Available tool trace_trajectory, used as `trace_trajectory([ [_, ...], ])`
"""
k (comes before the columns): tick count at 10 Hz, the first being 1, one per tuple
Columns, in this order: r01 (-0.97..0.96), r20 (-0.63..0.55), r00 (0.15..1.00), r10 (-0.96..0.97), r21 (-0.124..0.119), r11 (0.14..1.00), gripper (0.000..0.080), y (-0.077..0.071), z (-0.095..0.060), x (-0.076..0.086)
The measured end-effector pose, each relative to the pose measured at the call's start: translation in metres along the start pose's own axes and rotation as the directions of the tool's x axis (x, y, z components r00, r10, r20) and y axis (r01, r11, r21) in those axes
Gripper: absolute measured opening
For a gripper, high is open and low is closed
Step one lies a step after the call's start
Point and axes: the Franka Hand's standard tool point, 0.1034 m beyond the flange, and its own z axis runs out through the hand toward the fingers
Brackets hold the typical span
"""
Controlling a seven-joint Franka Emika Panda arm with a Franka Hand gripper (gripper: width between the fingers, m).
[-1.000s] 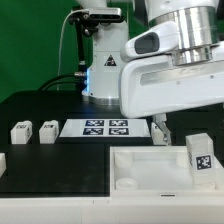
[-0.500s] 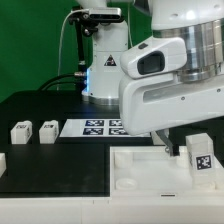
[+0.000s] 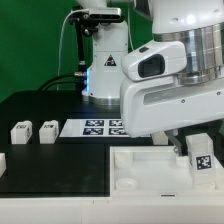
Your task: Assemble one leg
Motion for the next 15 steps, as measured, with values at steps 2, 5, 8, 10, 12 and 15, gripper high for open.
trace_trajectory([
  [2, -0.010, -0.001, 1.000, 0.010, 0.001, 1.000, 0.0290, 0.000, 0.000, 0.000],
  [5, -0.431, -0.039, 0.901, 0.431, 0.019, 0.902, 0.0290, 0.004, 0.001, 0.005],
  [8, -0.811, -0.040, 0.579, 0.814, 0.072, 0.581, 0.0290, 0.009, 0.001, 0.003],
  [10, -0.929, -0.009, 0.357, 0.934, 0.098, 0.356, 0.0291, 0.009, 0.001, -0.001],
  [12, -0.985, 0.021, 0.148, 0.989, 0.096, 0.145, 0.0291, 0.002, 0.002, -0.004],
  [15, -0.996, 0.041, 0.018, 0.999, 0.089, 0.015, 0.0360, -0.001, 0.002, -0.005],
])
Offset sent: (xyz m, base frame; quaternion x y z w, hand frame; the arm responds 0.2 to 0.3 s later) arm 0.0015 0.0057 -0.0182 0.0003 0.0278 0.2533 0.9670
